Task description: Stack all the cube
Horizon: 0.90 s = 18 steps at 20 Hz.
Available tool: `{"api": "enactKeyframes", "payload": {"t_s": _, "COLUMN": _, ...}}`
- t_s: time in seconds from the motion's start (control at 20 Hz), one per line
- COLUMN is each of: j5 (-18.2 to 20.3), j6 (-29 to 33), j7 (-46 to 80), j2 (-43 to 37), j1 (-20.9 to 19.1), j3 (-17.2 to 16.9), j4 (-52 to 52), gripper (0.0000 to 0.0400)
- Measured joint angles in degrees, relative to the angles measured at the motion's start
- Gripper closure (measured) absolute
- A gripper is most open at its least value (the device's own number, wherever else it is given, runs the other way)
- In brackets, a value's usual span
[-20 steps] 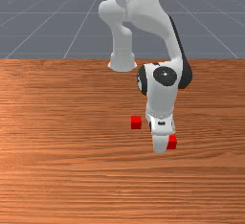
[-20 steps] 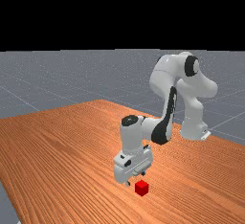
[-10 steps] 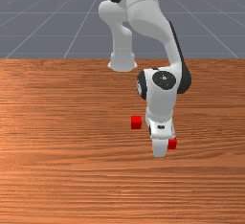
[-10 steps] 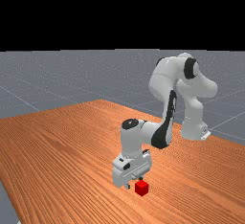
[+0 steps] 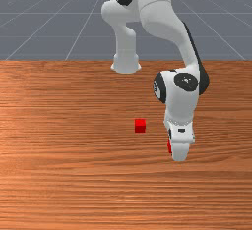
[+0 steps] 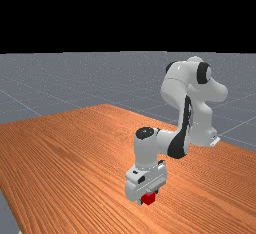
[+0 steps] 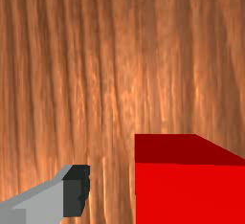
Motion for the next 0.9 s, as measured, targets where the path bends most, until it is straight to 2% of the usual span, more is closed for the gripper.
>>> {"api": "enactKeyframes", "payload": {"t_s": 0.15, "j5": -0.13, "j6": 0.22, "j7": -1.04, "j2": -0.28, "j1": -0.55, "j3": 0.04, "j4": -0.53, "gripper": 0.0000}}
{"api": "enactKeyframes", "payload": {"t_s": 0.2, "j5": -0.05, "j6": 0.28, "j7": -0.92, "j2": -0.34, "j1": -0.67, "j3": -0.04, "j4": -0.65, "gripper": 0.0156}}
{"api": "enactKeyframes", "payload": {"t_s": 0.25, "j5": 0.13, "j6": -0.31, "j7": -0.64, "j2": -0.11, "j1": -0.73, "j3": -0.06, "j4": -0.16, "gripper": 0.0201}}
{"api": "enactKeyframes", "payload": {"t_s": 0.55, "j5": 0.77, "j6": -0.28, "j7": -1.33, "j2": -0.66, "j1": -1.27, "j3": 0.58, "j4": -0.51, "gripper": 0.0204}}
{"api": "enactKeyframes", "payload": {"t_s": 0.7, "j5": 1.31, "j6": 1.96, "j7": -1.71, "j2": -2.90, "j1": -1.69, "j3": 1.14, "j4": -4.64, "gripper": 0.0204}}
{"api": "enactKeyframes", "payload": {"t_s": 0.8, "j5": 0.18, "j6": 2.41, "j7": -1.24, "j2": -3.81, "j1": -0.89, "j3": 0.41, "j4": -6.30, "gripper": 0.0204}}
{"api": "enactKeyframes", "payload": {"t_s": 0.9, "j5": 0.15, "j6": 5.92, "j7": -0.07, "j2": -5.57, "j1": -0.49, "j3": 0.08, "j4": -10.08, "gripper": 0.0204}}
